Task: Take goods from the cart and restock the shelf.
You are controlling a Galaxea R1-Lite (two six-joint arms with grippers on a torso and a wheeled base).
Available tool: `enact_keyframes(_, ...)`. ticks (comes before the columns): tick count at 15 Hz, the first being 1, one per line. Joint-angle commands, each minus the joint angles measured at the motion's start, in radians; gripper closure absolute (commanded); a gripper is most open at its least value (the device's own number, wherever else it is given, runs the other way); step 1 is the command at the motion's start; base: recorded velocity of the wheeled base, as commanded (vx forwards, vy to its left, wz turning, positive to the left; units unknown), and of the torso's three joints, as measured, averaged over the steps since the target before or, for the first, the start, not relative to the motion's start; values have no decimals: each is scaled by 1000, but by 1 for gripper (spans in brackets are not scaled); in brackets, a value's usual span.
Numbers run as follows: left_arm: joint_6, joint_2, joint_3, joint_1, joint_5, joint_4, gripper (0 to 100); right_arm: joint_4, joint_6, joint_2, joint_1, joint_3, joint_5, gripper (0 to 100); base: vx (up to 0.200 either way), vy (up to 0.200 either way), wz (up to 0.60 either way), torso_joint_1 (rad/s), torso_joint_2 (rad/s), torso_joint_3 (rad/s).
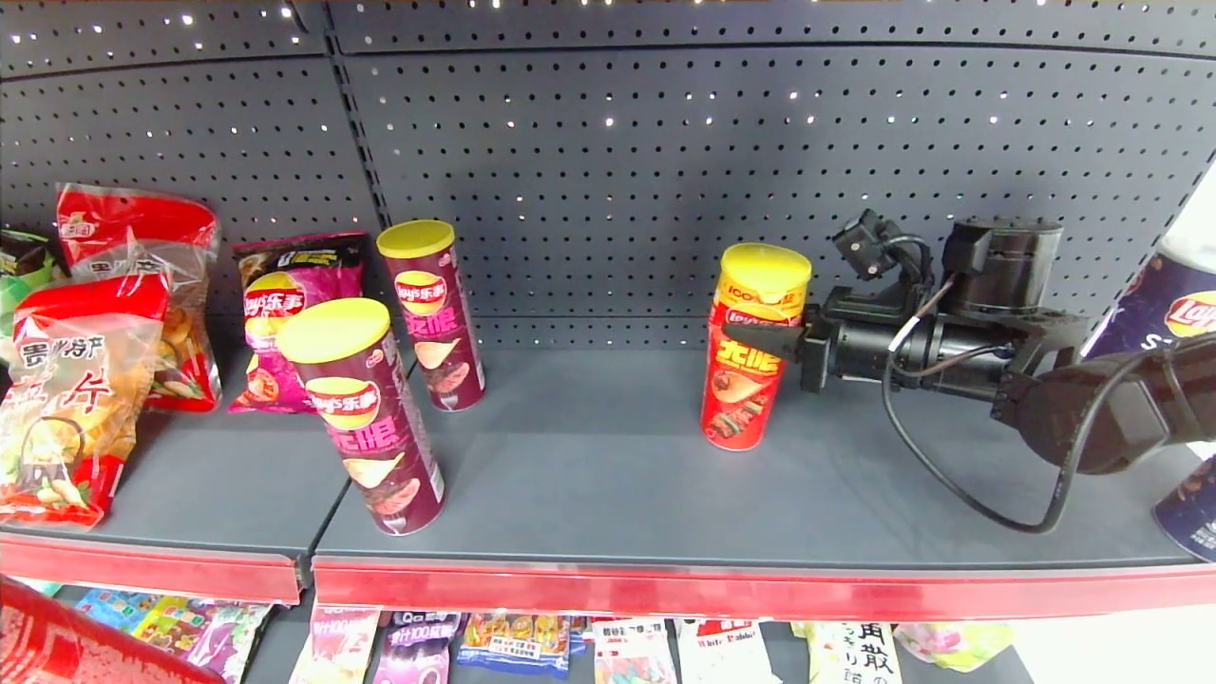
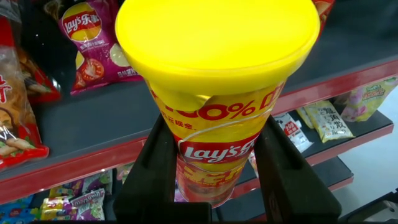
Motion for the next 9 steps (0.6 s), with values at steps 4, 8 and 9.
enact_keyframes(4, 0, 1, 0, 0, 0, -1, 100, 5, 3, -64, -12, 22, 91, 100, 0, 0, 0, 0, 0, 0)
enact_keyframes(8, 0, 5, 0, 0, -3, 1, 100, 5, 1, -165, -25, 110, 152, 100, 0, 0, 0, 0, 0, 0)
enact_keyframes(9, 0, 5, 0, 0, -3, 1, 100, 5, 0, -181, -25, 126, 154, 100, 0, 0, 0, 0, 0, 0)
